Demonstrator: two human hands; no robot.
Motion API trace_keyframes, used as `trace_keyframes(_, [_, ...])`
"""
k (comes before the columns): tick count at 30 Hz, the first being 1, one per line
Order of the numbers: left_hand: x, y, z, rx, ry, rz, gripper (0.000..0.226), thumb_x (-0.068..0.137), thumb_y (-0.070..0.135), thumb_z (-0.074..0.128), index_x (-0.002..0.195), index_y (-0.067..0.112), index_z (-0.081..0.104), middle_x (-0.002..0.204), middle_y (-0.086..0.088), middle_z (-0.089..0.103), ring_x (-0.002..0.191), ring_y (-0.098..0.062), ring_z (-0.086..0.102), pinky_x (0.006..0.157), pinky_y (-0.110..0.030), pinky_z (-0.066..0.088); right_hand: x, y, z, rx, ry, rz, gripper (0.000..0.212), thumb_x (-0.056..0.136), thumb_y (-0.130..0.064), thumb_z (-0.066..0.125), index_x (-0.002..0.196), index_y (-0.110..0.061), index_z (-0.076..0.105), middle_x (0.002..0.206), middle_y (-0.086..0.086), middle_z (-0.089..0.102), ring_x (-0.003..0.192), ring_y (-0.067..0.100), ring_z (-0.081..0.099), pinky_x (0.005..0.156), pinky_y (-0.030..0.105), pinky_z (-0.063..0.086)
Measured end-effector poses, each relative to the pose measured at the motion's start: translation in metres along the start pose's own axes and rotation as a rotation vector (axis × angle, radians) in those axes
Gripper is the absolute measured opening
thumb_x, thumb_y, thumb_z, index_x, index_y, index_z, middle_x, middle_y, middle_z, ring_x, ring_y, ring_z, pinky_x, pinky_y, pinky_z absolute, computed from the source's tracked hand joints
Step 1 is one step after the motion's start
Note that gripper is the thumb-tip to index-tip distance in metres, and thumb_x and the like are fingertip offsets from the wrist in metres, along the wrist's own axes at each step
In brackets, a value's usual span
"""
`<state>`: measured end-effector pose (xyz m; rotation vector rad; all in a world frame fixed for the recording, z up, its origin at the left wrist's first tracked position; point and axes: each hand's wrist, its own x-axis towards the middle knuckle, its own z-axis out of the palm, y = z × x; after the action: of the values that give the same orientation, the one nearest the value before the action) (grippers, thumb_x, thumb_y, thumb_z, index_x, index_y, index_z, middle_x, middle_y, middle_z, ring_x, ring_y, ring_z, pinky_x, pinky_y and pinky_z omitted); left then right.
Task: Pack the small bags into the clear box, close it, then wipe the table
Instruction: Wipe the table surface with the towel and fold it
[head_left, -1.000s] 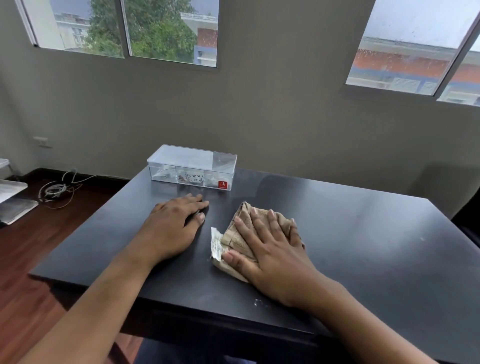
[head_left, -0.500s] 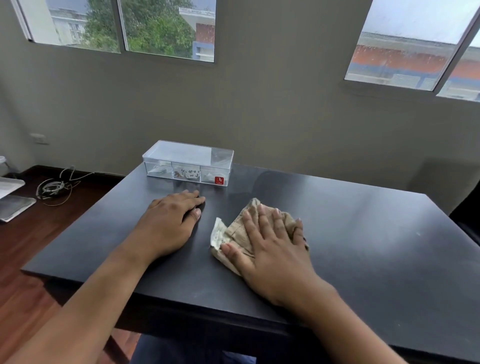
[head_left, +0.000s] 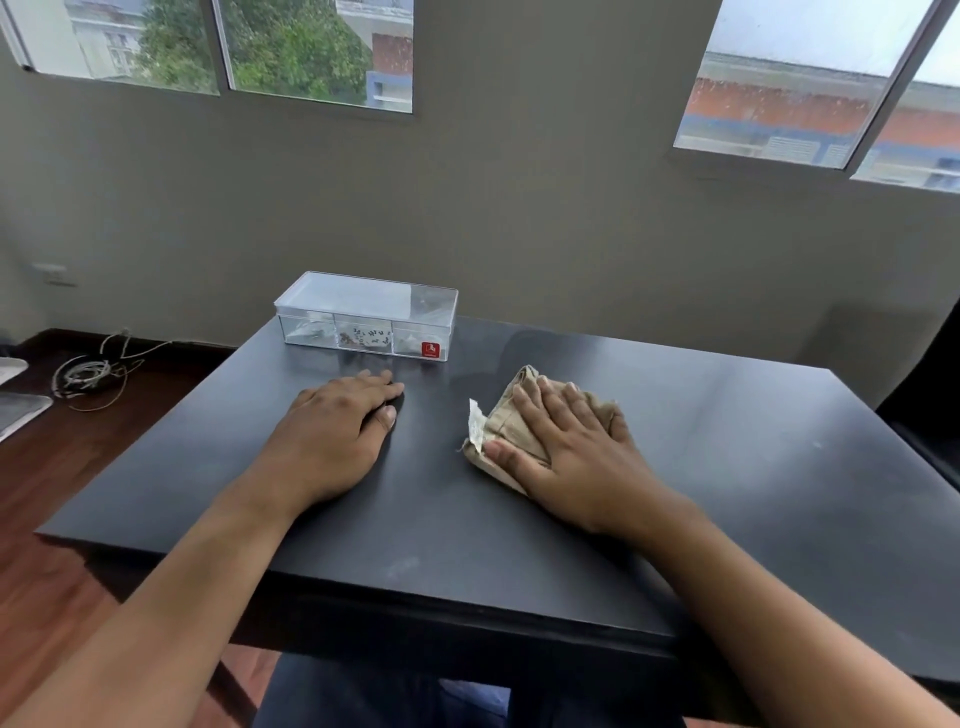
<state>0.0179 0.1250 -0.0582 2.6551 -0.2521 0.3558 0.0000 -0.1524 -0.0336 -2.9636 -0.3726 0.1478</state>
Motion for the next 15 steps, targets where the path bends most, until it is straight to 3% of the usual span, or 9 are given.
trace_keyframes(5, [-0.001,0.001,-0.002,-0.004,-0.004,-0.005,0.043,0.102,0.032,0.047,0.145,0.032,0.05,0.156,0.012,0.043,0.148,-0.009,0.032,0.12,-0.038,0.022,-0.013,-0.022,0.007,-0.01,-0.007,-0.048,0.082,0.091,-0.084,0.009,0.159,-0.045,-0.015,0.169,-0.013,-0.023,0.155,0.017,-0.026,0.123,0.056,-0.018])
trace_keyframes(10, [-0.001,0.001,-0.002,0.007,-0.012,-0.002,0.043,0.102,0.033,0.046,0.145,0.032,0.05,0.157,0.011,0.042,0.148,-0.01,0.032,0.12,-0.039,0.023,-0.069,-0.028,0.014,-0.016,0.009,-0.208,0.078,0.091,-0.086,0.012,0.155,-0.055,-0.017,0.164,-0.023,-0.03,0.148,0.004,-0.038,0.123,0.047,-0.021])
trace_keyframes(15, [-0.001,0.003,-0.002,0.018,-0.01,0.003,0.043,0.102,0.031,0.046,0.145,0.03,0.051,0.156,0.011,0.043,0.148,-0.01,0.032,0.118,-0.037,0.024,-0.051,-0.008,0.005,0.004,-0.037,-0.173,0.077,0.088,-0.089,0.017,0.155,-0.06,-0.01,0.165,-0.029,-0.022,0.15,0.0,-0.032,0.125,0.046,-0.017])
